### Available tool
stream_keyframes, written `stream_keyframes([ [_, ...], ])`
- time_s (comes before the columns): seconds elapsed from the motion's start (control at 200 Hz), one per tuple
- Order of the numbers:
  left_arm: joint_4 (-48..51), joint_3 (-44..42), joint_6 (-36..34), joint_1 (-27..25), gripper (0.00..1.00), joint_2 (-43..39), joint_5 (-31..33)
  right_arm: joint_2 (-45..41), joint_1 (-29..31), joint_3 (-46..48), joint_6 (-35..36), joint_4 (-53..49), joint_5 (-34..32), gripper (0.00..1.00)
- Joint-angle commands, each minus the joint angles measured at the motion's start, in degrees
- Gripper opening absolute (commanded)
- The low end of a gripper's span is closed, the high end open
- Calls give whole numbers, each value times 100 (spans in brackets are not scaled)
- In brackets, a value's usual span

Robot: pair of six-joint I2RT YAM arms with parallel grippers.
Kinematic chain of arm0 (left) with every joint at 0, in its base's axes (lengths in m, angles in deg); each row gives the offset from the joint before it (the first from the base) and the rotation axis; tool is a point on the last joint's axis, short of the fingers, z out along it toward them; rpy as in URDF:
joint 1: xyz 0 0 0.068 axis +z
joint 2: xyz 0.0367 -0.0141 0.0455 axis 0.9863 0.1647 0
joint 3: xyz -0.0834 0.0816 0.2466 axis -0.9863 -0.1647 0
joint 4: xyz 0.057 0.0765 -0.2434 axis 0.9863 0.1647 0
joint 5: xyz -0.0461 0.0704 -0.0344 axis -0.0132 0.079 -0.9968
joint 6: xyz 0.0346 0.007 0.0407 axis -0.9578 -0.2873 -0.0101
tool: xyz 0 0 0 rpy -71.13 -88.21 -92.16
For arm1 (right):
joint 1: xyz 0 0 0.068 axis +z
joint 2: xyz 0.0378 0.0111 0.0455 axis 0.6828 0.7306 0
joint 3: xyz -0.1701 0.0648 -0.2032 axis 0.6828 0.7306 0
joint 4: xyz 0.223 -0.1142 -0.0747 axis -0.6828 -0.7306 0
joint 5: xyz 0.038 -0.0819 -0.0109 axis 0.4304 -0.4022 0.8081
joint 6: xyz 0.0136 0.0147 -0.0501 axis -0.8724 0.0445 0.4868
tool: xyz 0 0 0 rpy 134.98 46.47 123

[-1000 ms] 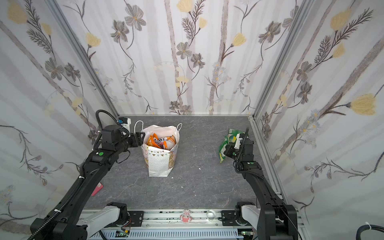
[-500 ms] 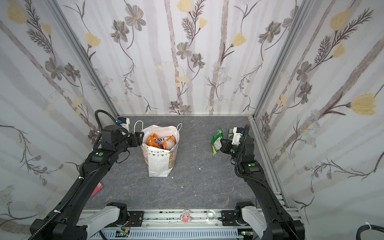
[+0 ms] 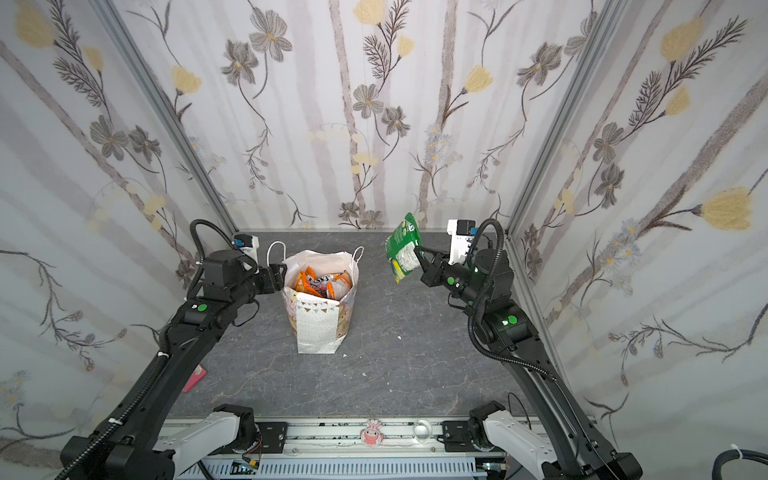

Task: Place the snacks into the paper bag
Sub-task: 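Carry the green FOX'S packet with the right gripper over the paper bag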

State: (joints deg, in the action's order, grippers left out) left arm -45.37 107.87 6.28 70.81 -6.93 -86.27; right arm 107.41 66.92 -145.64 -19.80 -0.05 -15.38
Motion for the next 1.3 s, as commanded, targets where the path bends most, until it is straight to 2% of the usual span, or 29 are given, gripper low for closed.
stream_keyframes([
  [0.0, 90, 84, -17, 6, 72, 62, 211, 205, 289, -520, 280, -94, -267, 0],
  [0.4, 79, 59, -11, 14, 72, -3, 245, 1451, 1643, -2615, 993, -806, -734, 0],
  [0.59, 108, 87, -27, 22, 72, 14, 294, 1942, 2088, -3049, 1139, -790, -817, 0],
  [0.819, 109, 86, -25, 48, 73, -8, 324, 2782, 2273, -3597, 1235, -1090, -770, 0],
  [0.924, 117, 85, -23, 55, 73, -8, 324, 3159, 2540, -3896, 1308, -1272, -653, 0],
  [1.219, 109, 81, -24, 66, 73, -21, 307, 4125, 2598, -4633, 1609, -2121, -449, 0],
  [1.294, 109, 74, -22, 64, 73, -21, 301, 4287, 2598, -4805, 1702, -2357, -572, 0],
])
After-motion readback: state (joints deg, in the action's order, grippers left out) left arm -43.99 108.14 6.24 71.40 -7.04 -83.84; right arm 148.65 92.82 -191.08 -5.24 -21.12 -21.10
